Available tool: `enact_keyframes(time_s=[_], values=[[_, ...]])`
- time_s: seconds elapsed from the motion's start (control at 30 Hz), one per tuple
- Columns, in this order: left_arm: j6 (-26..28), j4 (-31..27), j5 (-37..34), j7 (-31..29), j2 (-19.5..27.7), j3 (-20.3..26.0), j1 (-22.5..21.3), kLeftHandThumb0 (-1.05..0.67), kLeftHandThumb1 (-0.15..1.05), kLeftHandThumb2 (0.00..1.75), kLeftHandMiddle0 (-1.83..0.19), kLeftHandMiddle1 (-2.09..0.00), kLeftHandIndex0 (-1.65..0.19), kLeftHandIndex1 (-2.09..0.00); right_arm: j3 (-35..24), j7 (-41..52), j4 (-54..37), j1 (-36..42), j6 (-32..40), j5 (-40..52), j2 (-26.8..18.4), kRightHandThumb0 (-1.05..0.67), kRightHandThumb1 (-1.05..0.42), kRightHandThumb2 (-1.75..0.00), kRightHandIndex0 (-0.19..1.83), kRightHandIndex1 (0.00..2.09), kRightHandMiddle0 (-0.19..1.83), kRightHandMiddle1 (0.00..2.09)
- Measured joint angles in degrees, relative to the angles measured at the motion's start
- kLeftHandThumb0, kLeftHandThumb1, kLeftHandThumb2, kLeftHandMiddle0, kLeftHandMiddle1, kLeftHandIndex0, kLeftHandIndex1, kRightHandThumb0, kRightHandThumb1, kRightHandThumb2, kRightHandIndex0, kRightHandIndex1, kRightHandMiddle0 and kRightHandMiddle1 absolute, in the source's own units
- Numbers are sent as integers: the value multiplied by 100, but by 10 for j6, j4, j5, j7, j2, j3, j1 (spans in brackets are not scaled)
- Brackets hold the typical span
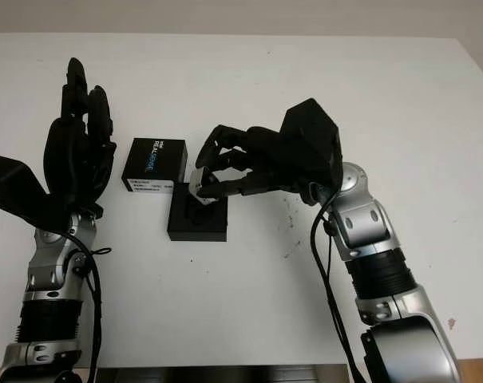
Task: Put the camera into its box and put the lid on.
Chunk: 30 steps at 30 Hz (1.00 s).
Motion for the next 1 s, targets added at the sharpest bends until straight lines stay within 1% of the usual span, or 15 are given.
enact_keyframes(time_s=[0.3, 0.47, 0.6, 1.0], values=[[0, 0, 0, 0, 0, 0, 0, -71, 105, 51, 19, 0, 19, 0, 10, 5, 0, 0, -1, -14, -7, -47, -93, -5, 2, 87, 35, 192], [0, 0, 0, 0, 0, 0, 0, -71, 105, 51, 19, 0, 19, 0, 12, 8, 0, 0, -4, -17, -9, -42, -92, -5, 3, 85, 34, 190], [-1, 0, 0, -1, 0, 0, 0, -71, 105, 50, 19, 0, 19, 0, 18, 12, 4, 0, -26, -25, -9, -40, -92, -5, 4, 83, 34, 189], [-2, 0, 1, 0, 0, -1, 0, -71, 105, 53, 19, 0, 19, 0, 27, 23, 14, 0, -49, -32, -11, -38, -92, -5, 5, 83, 33, 183]])
